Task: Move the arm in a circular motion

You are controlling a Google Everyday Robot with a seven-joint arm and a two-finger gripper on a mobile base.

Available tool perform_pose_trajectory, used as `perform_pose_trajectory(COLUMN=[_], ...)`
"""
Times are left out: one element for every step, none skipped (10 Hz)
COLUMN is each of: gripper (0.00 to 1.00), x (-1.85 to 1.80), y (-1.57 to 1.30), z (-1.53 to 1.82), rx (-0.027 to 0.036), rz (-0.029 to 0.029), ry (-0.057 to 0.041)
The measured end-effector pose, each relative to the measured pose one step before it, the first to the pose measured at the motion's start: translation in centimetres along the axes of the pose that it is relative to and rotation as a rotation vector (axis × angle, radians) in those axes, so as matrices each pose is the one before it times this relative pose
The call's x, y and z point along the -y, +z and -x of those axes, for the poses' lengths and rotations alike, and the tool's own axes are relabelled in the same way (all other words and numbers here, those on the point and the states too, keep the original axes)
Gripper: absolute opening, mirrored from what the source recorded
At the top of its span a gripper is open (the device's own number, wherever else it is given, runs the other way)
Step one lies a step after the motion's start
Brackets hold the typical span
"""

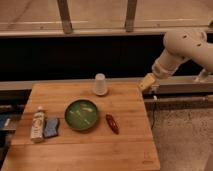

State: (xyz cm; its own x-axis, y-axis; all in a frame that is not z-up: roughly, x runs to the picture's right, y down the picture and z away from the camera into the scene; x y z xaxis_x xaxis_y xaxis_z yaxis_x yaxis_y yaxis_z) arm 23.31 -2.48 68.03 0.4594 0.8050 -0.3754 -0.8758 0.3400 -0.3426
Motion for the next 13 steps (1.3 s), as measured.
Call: perform_pose_trajectory(gripper=[0.80,0.80,0.80,0.80,0.80,0.80,0.80,0.80,0.80,0.80,0.80,0.80,0.80], x=[0.793,0.668,0.898,1.442,0.751,0.295,-0.229,-1.012,-1.233,-1.736,-1.483,-0.066,0.274], y=[-1.024,-0.846,-0.604,-0.098,0.395,0.413,1.015,1.468,1.473,1.633,0.974,0.047,-0.096], z=[0.373,0.913,1.054,1.823,1.782,1.264,1.978,1.966,1.374,1.218,0.698,0.006,-0.345], rx=[0.02755,0.01571,0.00948,0.01034,0.00763,0.00236,-0.00351,-0.00708,-0.00918,-0.01200,-0.01135,-0.00201,-0.00092], rz=[-0.00093,0.00087,-0.00187,0.00147,0.00670,0.00526,0.00965,0.01427,0.01662,0.02349,0.01691,-0.00138,-0.00200], ry=[-0.00268,-0.00649,-0.00481,-0.00920,-0.01083,-0.00859,-0.01966,-0.02737,-0.02411,-0.02966,-0.03103,-0.00407,0.00555])
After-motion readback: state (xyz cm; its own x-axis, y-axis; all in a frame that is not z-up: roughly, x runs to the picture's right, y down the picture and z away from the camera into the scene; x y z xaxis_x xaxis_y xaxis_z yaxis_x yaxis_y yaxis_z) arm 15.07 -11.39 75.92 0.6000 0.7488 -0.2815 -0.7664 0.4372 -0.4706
